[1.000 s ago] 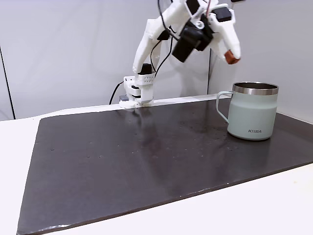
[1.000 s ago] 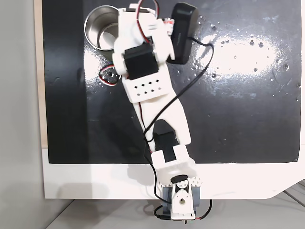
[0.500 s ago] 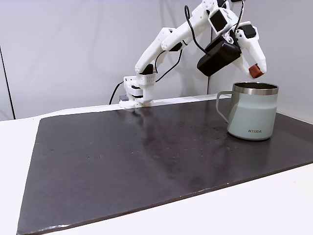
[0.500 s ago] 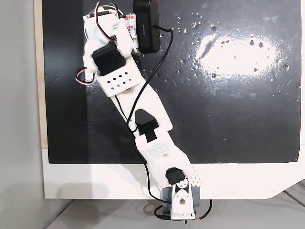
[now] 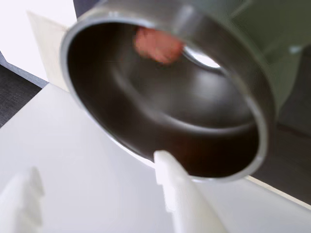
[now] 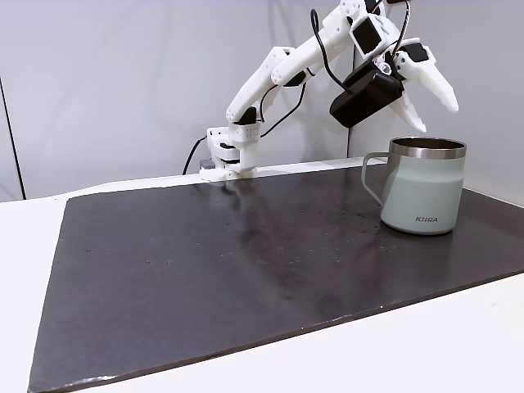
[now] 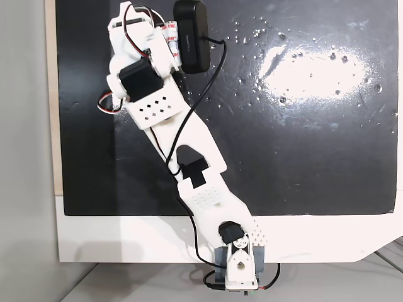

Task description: Grasp a cube and put it in the cup.

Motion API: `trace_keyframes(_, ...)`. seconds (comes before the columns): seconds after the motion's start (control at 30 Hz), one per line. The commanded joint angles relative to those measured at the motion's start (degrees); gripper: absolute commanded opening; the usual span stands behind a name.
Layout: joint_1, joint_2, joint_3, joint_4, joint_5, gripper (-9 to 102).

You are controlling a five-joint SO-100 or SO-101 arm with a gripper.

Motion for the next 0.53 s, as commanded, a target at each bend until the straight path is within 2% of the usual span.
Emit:
trace_keyframes(0.0, -0.18, 4.13, -2.9, 0.7, -0.09, 25)
trace_keyframes(0.5, -1.49, 4.57, -2.37, 1.23, 0.0, 24)
